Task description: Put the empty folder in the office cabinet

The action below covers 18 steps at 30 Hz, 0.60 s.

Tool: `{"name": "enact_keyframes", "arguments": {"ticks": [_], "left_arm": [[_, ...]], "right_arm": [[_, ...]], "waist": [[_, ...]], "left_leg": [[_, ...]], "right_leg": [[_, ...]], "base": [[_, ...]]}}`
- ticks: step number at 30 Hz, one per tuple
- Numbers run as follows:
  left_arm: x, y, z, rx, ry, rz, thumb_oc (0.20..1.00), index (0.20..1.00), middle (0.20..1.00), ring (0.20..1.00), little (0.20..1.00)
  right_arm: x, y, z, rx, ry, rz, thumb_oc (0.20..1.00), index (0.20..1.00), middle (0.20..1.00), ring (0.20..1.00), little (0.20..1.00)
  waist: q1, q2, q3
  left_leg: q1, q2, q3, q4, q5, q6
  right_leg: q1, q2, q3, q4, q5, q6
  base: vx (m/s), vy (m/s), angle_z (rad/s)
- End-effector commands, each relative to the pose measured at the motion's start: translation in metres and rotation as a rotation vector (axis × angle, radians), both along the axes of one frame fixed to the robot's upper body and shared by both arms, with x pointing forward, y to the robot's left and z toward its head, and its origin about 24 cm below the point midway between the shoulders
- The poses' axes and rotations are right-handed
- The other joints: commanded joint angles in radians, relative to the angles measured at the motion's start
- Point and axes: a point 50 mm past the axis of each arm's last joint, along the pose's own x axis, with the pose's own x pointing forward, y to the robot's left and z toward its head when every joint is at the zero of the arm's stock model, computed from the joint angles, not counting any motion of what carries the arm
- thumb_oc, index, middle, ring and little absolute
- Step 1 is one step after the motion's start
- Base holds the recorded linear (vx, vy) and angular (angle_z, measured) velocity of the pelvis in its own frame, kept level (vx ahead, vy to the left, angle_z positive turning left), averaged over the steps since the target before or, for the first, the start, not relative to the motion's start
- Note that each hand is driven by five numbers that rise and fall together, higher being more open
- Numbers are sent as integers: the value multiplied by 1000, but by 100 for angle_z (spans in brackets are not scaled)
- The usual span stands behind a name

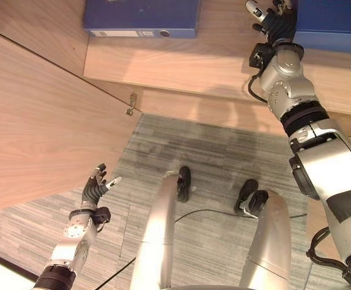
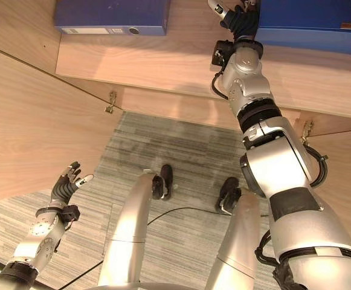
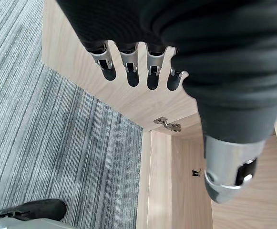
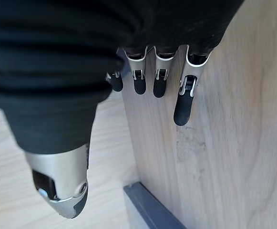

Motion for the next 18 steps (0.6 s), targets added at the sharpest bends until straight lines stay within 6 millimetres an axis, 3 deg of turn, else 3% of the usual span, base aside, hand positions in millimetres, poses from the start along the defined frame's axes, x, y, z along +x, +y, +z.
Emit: {"name": "enact_keyframes", "arguments": {"ticks": [1,7,10,11,18], "left_arm": [[-4,16,10,8,-40,47,1000,1000,1000,1000,1000],[-6,15,9,7,-48,53,1000,1000,1000,1000,1000],[-6,14,11,6,-63,59,1000,1000,1000,1000,1000],[-7,15,11,3,-64,73,1000,1000,1000,1000,1000],[-9,15,7,-11,-55,95,1000,1000,1000,1000,1000]], "right_arm": [[-1,-28,3,-41,53,-116,1000,1000,1000,1000,1000],[-10,-72,7,-304,117,-388,1000,1000,1000,1000,1000],[-17,-94,10,-303,118,-481,1000,1000,1000,1000,1000],[-24,-111,14,-313,116,-557,1000,1000,1000,1000,1000],[-41,-154,4,-195,146,-658,1000,1000,1000,1000,1000]], "waist": [[-16,15,44],[-24,19,47],[-30,17,52],[-36,16,53],[-54,12,57]], "left_leg": [[-6,5,22,-78,29,50],[-6,1,23,-89,30,49],[-5,-3,20,-92,29,49],[-6,-4,19,-96,29,48],[1,-4,19,-107,31,44]], "right_leg": [[8,30,37,-88,58,17],[10,27,37,-90,55,19],[13,28,38,-94,52,18],[14,28,35,-96,50,17],[22,30,31,-104,51,18]], "base": [[0,0,0],[0,0,0],[-2,-9,5],[-4,-6,7],[0,-1,1]]}}
